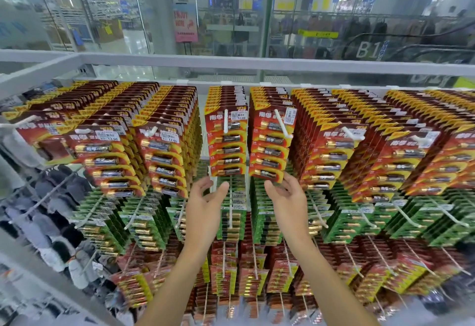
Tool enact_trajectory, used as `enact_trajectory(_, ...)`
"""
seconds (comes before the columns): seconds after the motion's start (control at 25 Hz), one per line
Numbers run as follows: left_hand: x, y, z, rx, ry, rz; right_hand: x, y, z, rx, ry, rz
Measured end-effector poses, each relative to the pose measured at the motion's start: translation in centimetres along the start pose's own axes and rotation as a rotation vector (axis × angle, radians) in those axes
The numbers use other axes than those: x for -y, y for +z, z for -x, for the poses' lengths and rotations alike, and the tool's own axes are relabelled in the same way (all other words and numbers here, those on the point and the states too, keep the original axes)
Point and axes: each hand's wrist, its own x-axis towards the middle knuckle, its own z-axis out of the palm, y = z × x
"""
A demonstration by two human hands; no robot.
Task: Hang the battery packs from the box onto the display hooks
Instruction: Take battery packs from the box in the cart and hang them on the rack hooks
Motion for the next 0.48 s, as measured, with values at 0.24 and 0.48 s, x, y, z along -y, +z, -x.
enact_trajectory(0.24,2.1,-0.7,3.6,0.092,0.072,-0.211,-1.2,-2.0,4.3,-0.046,-0.083,0.155)
enact_trajectory(0.48,2.3,1.1,7.9,0.166,0.180,-0.373,-2.9,-7.2,8.5,-0.039,-0.141,0.389)
